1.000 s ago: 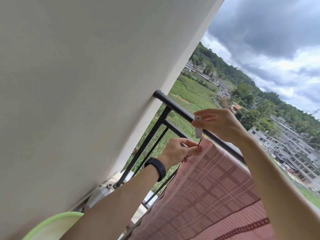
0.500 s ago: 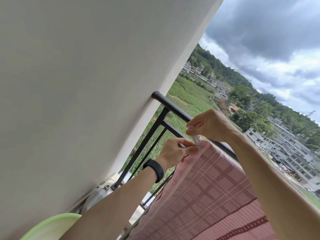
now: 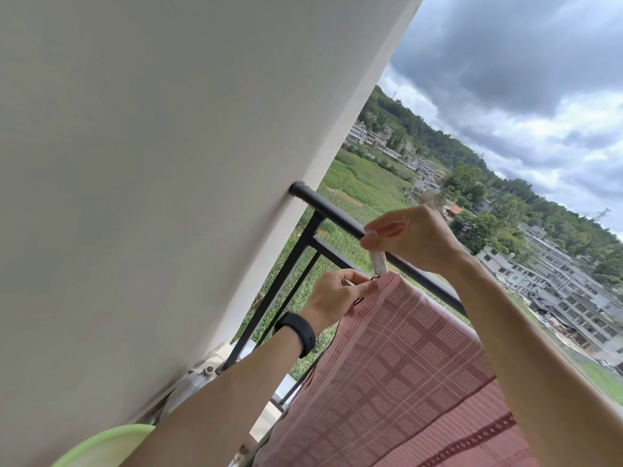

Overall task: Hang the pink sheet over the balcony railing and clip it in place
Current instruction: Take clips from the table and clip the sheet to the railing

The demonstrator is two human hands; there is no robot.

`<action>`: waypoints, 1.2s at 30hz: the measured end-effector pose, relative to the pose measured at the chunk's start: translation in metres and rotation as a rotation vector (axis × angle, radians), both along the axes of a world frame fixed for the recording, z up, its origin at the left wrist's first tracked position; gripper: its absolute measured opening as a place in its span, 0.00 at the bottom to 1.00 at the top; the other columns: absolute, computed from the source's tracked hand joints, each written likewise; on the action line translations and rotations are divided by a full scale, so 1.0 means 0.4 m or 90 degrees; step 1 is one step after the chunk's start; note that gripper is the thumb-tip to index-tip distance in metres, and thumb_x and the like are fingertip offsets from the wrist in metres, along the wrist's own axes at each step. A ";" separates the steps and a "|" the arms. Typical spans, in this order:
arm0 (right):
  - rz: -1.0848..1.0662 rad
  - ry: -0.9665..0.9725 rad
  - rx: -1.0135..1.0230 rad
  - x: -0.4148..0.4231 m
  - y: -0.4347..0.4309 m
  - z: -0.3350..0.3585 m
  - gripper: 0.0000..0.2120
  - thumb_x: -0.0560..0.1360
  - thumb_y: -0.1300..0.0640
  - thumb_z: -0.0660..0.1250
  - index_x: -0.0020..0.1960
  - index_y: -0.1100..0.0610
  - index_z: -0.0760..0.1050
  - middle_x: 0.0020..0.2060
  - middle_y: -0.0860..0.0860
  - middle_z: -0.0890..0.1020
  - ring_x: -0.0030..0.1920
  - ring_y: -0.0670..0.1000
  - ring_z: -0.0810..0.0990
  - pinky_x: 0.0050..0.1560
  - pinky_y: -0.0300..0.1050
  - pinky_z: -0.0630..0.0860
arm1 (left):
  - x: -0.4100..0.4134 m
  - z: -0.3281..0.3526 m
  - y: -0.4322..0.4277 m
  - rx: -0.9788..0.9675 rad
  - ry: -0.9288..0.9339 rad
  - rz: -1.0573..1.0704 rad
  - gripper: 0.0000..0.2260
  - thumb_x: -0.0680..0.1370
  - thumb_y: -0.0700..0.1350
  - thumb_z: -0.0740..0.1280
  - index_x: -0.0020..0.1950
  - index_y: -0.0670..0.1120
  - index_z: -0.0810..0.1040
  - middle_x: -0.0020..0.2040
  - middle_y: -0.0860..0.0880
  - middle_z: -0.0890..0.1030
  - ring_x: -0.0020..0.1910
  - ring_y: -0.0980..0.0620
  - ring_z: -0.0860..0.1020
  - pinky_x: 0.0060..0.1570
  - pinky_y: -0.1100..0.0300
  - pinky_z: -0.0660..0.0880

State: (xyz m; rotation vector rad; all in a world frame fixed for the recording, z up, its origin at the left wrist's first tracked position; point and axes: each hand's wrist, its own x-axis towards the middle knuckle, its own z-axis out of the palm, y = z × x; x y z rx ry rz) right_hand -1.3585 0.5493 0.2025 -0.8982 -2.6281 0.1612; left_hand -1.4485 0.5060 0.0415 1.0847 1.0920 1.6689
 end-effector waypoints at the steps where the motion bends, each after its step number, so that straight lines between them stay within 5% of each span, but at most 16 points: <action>1: 0.010 0.029 0.032 -0.003 -0.004 0.002 0.10 0.66 0.49 0.78 0.46 0.48 0.84 0.38 0.38 0.83 0.39 0.34 0.82 0.41 0.24 0.75 | -0.003 -0.001 -0.003 0.003 0.000 -0.004 0.07 0.77 0.47 0.71 0.48 0.44 0.82 0.34 0.54 0.83 0.24 0.55 0.74 0.28 0.65 0.73; 7: 0.052 0.052 0.049 -0.025 -0.043 -0.014 0.07 0.67 0.52 0.79 0.44 0.49 0.85 0.35 0.37 0.83 0.36 0.34 0.82 0.39 0.22 0.73 | -0.027 -0.007 -0.030 0.010 0.007 0.005 0.10 0.77 0.47 0.71 0.51 0.41 0.82 0.35 0.53 0.83 0.24 0.58 0.75 0.28 0.66 0.74; 16: -0.013 -0.105 -0.011 -0.060 -0.033 -0.050 0.09 0.68 0.50 0.79 0.46 0.50 0.86 0.40 0.40 0.85 0.38 0.35 0.82 0.38 0.25 0.74 | -0.050 0.000 -0.068 0.005 -0.003 0.001 0.09 0.74 0.46 0.74 0.48 0.43 0.81 0.31 0.53 0.80 0.23 0.58 0.72 0.26 0.66 0.71; 22: -0.071 -0.202 -0.017 -0.088 -0.025 -0.031 0.14 0.69 0.44 0.76 0.52 0.49 0.85 0.47 0.43 0.84 0.43 0.39 0.80 0.36 0.32 0.70 | -0.068 -0.002 -0.077 -0.003 0.026 0.021 0.13 0.74 0.47 0.74 0.52 0.41 0.81 0.34 0.53 0.80 0.24 0.61 0.74 0.27 0.69 0.72; 29: -0.086 -0.289 -0.044 -0.109 -0.049 -0.043 0.27 0.67 0.37 0.74 0.63 0.47 0.79 0.53 0.43 0.83 0.47 0.41 0.79 0.44 0.35 0.72 | -0.084 -0.004 -0.088 -0.019 0.014 -0.017 0.04 0.74 0.47 0.74 0.46 0.48 0.82 0.34 0.55 0.80 0.24 0.60 0.74 0.29 0.65 0.73; 32: -0.086 -0.216 -0.050 -0.075 -0.075 -0.053 0.32 0.70 0.37 0.71 0.71 0.46 0.70 0.63 0.46 0.80 0.58 0.45 0.79 0.62 0.47 0.72 | -0.117 -0.039 -0.103 -0.058 -0.048 0.004 0.05 0.78 0.45 0.70 0.51 0.45 0.81 0.37 0.52 0.81 0.26 0.55 0.74 0.31 0.62 0.72; 36: -0.058 0.149 0.103 0.000 -0.148 -0.132 0.15 0.75 0.48 0.69 0.62 0.47 0.78 0.53 0.43 0.84 0.47 0.41 0.82 0.54 0.42 0.79 | -0.168 -0.113 -0.139 -0.065 -0.413 -0.041 0.09 0.79 0.37 0.60 0.56 0.38 0.78 0.40 0.45 0.77 0.34 0.51 0.75 0.40 0.57 0.73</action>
